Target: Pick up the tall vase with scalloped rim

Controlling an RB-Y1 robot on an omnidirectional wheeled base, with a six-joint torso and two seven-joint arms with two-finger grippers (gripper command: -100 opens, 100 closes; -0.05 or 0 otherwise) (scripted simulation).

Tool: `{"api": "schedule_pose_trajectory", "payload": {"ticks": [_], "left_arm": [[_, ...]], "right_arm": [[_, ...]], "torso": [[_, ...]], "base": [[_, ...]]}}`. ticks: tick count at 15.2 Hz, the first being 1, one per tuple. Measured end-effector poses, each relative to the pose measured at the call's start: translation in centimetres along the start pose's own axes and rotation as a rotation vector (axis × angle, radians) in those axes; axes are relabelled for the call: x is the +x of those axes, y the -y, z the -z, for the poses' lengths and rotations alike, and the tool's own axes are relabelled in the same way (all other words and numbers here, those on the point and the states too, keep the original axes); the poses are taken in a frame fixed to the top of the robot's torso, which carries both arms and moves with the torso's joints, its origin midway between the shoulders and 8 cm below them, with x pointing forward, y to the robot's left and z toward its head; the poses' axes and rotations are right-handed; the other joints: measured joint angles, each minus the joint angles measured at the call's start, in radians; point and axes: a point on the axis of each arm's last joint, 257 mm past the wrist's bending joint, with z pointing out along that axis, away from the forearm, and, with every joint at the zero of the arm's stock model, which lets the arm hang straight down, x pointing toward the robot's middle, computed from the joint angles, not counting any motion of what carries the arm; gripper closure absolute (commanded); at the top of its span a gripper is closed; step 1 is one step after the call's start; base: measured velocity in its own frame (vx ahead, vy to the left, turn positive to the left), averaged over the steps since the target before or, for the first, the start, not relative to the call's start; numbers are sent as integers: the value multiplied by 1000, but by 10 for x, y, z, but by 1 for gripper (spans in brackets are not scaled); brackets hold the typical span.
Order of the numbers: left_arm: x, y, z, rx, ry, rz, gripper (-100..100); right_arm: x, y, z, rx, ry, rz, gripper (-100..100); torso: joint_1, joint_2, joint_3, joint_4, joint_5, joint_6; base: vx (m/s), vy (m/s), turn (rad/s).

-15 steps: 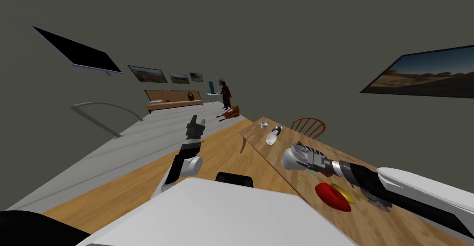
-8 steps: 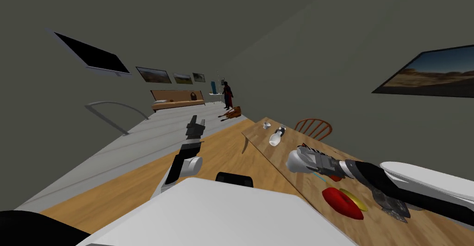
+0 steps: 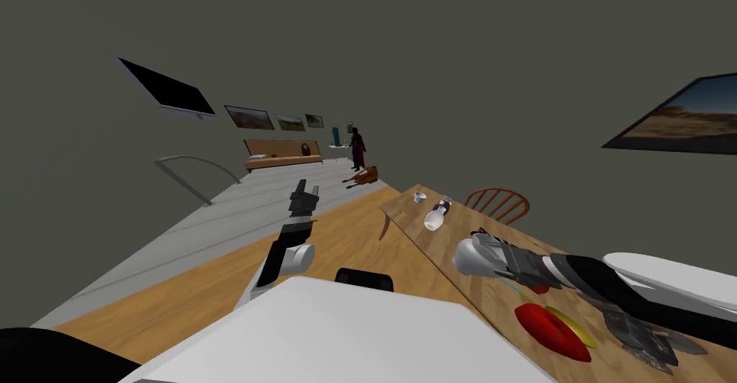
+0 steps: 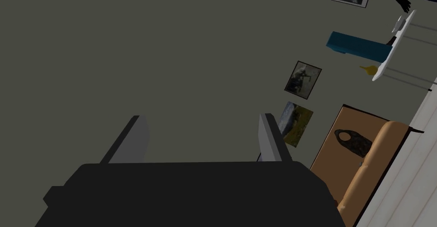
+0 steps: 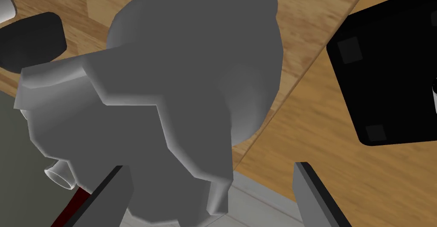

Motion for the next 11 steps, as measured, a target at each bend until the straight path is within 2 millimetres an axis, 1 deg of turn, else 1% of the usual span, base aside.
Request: {"api": "schedule_pose_trajectory", "payload": {"ticks": [2, 3, 7, 8, 10, 11], "left_arm": [[0, 0, 0, 0, 0, 0, 0], [0, 0, 0, 0, 0, 0, 0], [0, 0, 0, 0, 0, 0, 0], [0, 0, 0, 0, 0, 0, 0], [0, 0, 0, 0, 0, 0, 0], [0, 0, 0, 0, 0, 0, 0]], "right_arm": [[10, -10, -5, 4, -3, -14, -100], [11, -11, -5, 5, -4, -14, 100], [11, -12, -6, 4, -4, -17, 100], [11, -12, -6, 4, -4, -18, 100], [5, -4, 0, 3, -2, -4, 100], [0, 1, 2, 2, -1, 4, 100]], "torso": [[-2, -2, -1, 0, -1, 0], [-3, -1, -1, 0, -1, 0], [-2, 1, 0, 0, 0, 0], [-1, 1, 1, 0, 1, -1], [0, 5, 3, 2, 3, 1], [1, 7, 4, 2, 3, 0]], "base": [[49, -19, 63], [12, -6, 2], [1, 0, -4], [-20, 3, -119], [-64, 5, -165], [-41, 6, -48]]}}
